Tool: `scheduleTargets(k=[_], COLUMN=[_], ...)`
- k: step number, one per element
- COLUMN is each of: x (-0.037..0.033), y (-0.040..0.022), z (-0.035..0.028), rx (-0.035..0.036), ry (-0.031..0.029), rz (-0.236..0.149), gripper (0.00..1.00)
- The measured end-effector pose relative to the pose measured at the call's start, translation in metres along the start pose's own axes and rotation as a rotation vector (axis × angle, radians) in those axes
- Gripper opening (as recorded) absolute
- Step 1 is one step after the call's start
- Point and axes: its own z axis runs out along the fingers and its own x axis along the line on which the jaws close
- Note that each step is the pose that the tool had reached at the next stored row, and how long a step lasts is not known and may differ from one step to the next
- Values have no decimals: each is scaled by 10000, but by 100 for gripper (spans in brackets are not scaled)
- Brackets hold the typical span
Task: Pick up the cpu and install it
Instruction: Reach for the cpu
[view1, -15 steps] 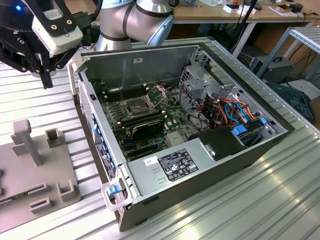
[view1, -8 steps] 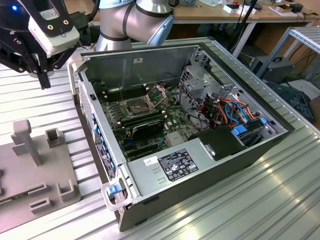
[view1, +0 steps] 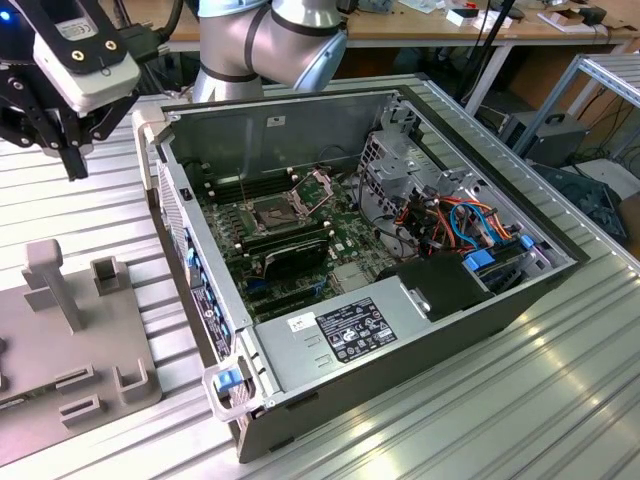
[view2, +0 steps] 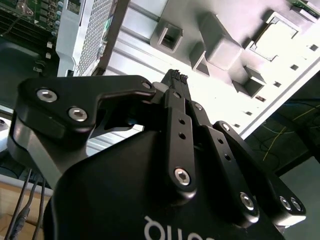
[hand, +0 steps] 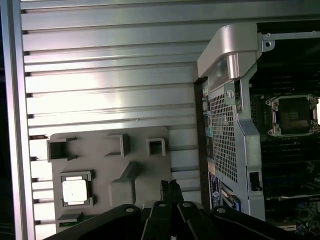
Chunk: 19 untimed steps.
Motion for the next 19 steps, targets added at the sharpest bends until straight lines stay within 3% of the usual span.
scheduleTargets(k=[4, 11, 15, 19], x=[32, 153, 241, 403], y=[-2, -12, -18, -31], z=[-1, 2, 5, 9], rx=[0, 0, 0, 1], ry=[0, 0, 1, 1], rz=[1, 0, 0, 1], gripper=[11, 11, 11, 11])
